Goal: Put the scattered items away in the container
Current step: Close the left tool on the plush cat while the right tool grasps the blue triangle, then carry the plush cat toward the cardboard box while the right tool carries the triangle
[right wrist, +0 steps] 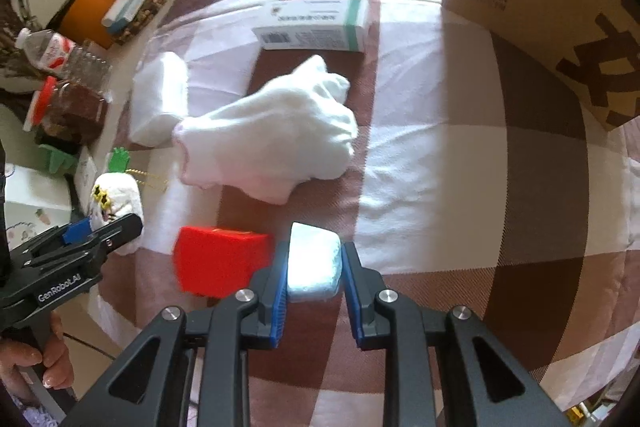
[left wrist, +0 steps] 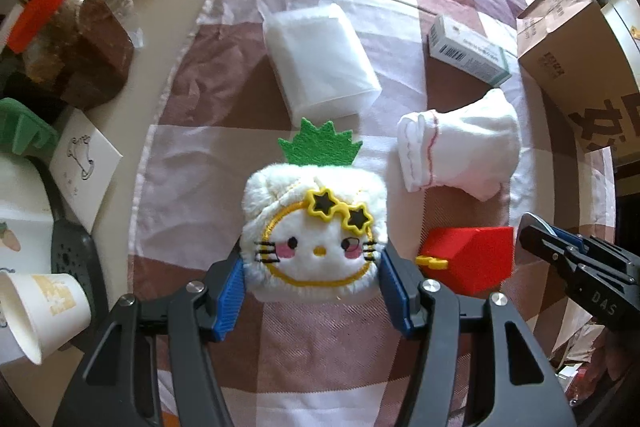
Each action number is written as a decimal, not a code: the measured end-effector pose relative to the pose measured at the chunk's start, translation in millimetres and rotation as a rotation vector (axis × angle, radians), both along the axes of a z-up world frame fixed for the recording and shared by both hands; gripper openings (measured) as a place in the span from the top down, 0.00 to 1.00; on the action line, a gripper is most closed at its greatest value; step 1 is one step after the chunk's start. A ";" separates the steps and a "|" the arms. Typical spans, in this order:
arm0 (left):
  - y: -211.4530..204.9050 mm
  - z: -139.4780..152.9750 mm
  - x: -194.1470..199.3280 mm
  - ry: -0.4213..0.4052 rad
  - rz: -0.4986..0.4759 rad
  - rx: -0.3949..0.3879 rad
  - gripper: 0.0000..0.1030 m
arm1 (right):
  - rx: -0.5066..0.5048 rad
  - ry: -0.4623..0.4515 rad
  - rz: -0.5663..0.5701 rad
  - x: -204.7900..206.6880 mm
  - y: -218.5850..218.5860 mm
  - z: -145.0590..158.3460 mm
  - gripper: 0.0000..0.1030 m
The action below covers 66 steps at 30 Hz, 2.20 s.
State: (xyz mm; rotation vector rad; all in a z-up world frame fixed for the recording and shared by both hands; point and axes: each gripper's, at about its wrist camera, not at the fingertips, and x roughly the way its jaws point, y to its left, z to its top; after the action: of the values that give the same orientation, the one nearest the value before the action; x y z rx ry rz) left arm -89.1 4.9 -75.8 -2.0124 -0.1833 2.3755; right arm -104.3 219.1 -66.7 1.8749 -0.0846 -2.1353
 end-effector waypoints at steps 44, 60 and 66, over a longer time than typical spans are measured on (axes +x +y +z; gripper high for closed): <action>108.0 79.4 54.0 0.154 -0.247 -0.027 0.42 | -0.041 0.169 -0.059 66.1 42.2 81.9 0.76; 161.4 90.6 47.8 0.178 -0.381 -0.017 0.42 | -0.026 0.190 -0.174 72.9 87.6 91.1 0.76; 179.9 93.8 45.3 0.186 -0.426 -0.011 0.42 | -0.020 0.200 -0.210 73.0 101.1 94.2 0.76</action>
State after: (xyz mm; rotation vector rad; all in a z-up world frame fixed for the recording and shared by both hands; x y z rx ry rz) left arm -43.8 184.8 18.0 -1.6171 0.2387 2.2637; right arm -31.3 320.2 27.5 1.6959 -0.2692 -2.4401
